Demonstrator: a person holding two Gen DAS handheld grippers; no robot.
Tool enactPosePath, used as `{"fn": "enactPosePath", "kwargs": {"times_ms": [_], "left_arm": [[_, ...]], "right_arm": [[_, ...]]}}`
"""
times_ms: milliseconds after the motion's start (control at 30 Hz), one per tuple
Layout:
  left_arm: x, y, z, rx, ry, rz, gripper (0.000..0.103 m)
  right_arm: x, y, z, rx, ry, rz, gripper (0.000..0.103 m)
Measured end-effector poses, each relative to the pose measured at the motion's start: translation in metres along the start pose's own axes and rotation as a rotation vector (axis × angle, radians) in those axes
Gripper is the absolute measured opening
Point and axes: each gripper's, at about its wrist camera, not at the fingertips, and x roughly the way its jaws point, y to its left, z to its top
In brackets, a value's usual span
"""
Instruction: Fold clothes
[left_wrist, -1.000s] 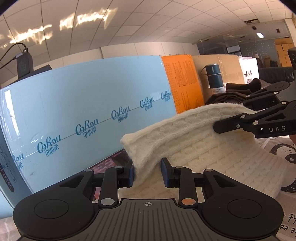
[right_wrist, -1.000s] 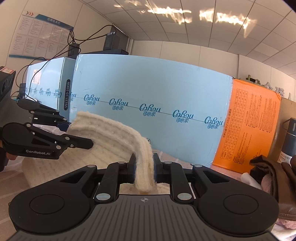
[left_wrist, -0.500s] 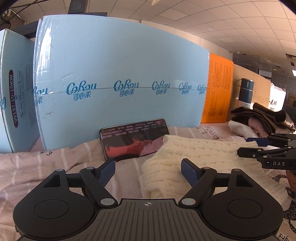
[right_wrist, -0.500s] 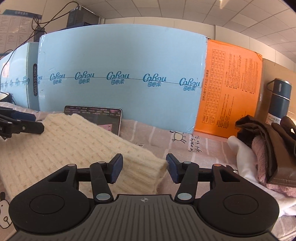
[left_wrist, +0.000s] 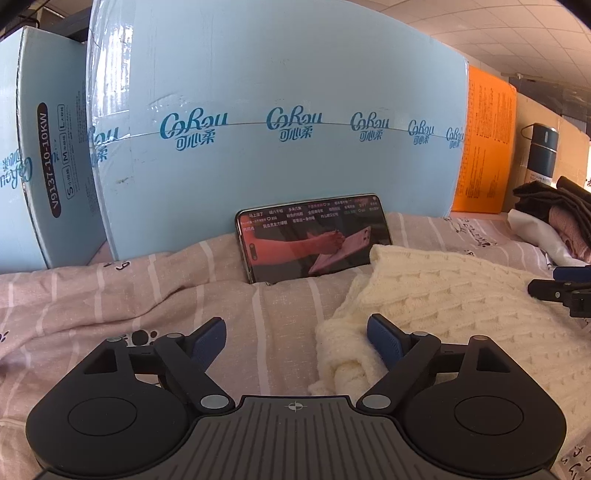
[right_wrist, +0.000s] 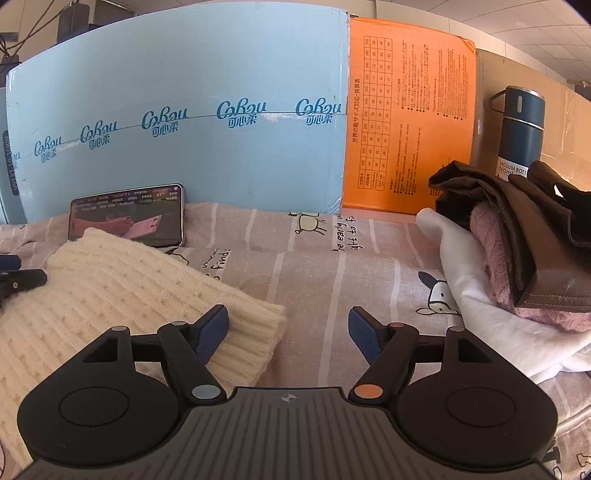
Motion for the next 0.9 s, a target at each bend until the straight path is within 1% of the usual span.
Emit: {"fn": "enactPosePath", "kwargs": {"times_ms": [67, 133, 167, 200, 267, 433, 467, 533, 600, 667, 833, 900], "left_arm": [[-0.007, 0.008, 0.001, -0.090, 0.008, -0.020, 0.088], [-0.014, 0.018, 0.003, -0.208, 0.033, -0.070, 0.090], [-0.018, 0.023, 0.004, -0.269, 0.046, -0.096, 0.093], [-0.021, 0.028, 0.005, -0.329, 0.059, -0.123, 0.094], [-0.027, 0.030, 0.002, -0.392, 0.089, -0.182, 0.095], [-0.037, 0.017, -0.014, -0.423, 0.163, -0.273, 0.095], [-0.039, 0.016, -0.017, -0.430, 0.173, -0.282, 0.095], [-0.045, 0.015, -0.024, -0.436, 0.190, -0.261, 0.095], [-0.052, 0.015, -0.028, -0.442, 0.205, -0.228, 0.095], [-0.055, 0.019, -0.031, -0.460, 0.220, -0.250, 0.095], [-0.051, 0.028, -0.035, -0.540, 0.263, -0.364, 0.098], [-0.049, 0.030, -0.037, -0.576, 0.275, -0.411, 0.099]], "right_arm": [[-0.005, -0.006, 0.001, 0.055, 0.007, 0.027, 0.072], [-0.009, -0.015, 0.002, 0.123, 0.023, 0.065, 0.074], [-0.011, -0.019, 0.003, 0.159, 0.031, 0.086, 0.075], [-0.014, -0.024, 0.004, 0.201, 0.042, 0.120, 0.076], [-0.017, -0.033, 0.005, 0.281, 0.064, 0.186, 0.077], [-0.017, -0.050, 0.002, 0.458, 0.158, 0.347, 0.079], [-0.015, -0.052, 0.002, 0.486, 0.175, 0.379, 0.080], [-0.011, -0.053, 0.001, 0.525, 0.213, 0.427, 0.083], [-0.007, -0.051, -0.001, 0.532, 0.259, 0.442, 0.083], [-0.006, -0.048, -0.001, 0.531, 0.263, 0.449, 0.086], [0.001, -0.045, -0.003, 0.566, 0.247, 0.497, 0.093], [0.004, -0.041, -0.002, 0.563, 0.234, 0.504, 0.094]]}}
